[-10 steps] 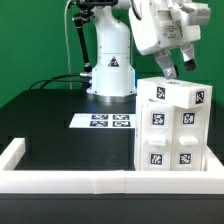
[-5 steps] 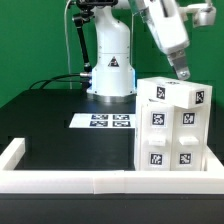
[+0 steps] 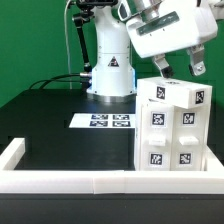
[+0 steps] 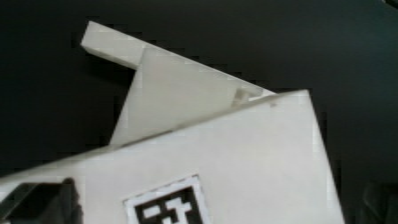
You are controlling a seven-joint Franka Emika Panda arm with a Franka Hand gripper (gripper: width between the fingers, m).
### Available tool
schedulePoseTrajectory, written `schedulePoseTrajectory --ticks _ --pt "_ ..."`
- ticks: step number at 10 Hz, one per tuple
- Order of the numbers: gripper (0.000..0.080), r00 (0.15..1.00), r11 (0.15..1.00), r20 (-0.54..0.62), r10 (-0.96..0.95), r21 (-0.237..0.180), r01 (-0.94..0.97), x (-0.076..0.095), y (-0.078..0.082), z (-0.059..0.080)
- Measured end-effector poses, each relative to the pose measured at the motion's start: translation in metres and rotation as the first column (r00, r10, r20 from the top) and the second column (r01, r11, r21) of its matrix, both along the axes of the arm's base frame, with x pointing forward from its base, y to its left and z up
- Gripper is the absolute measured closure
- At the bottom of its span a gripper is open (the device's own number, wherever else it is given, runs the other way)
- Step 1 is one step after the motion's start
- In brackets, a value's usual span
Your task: Assemble cabinet
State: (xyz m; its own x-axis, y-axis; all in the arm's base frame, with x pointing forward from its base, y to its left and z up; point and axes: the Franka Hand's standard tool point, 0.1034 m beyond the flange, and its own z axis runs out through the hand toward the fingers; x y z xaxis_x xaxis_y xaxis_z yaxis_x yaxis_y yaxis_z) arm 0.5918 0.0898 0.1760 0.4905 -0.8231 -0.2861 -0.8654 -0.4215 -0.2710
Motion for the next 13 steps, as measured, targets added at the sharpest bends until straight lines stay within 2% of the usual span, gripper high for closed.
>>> schedulePoseTrajectory --ticks 2,3,5,8,11,12,13 --pt "0.0002 0.931 0.935 0.092 0.353 -0.075 -0.347 -0.0012 -0.0005 0.0029" --pt "0.0002 0.833 0.840 0.116 0.541 -0.125 -0.528 -0.0032 0.0007 0.0031" --pt "0.0002 0.679 0.690 0.124 0.723 -0.161 -0.706 -0.0016 0.0028 0.0034" --pt "0.0002 0.566 0.589 0.160 0.808 -0.209 -0.781 0.0008 0.0015 0.0036" --pt "0.0002 0.236 0.275 0.158 0.959 -0.315 -0.909 0.0034 0.0007 0.0076" --pt "0.0002 0.065 0.113 0.143 0.988 -0.358 -0.927 0.0048 0.0018 0.0084" --pt "0.0002 -0.038 0.018 0.139 0.990 -0.377 -0.926 0.0044 0.0008 0.0068"
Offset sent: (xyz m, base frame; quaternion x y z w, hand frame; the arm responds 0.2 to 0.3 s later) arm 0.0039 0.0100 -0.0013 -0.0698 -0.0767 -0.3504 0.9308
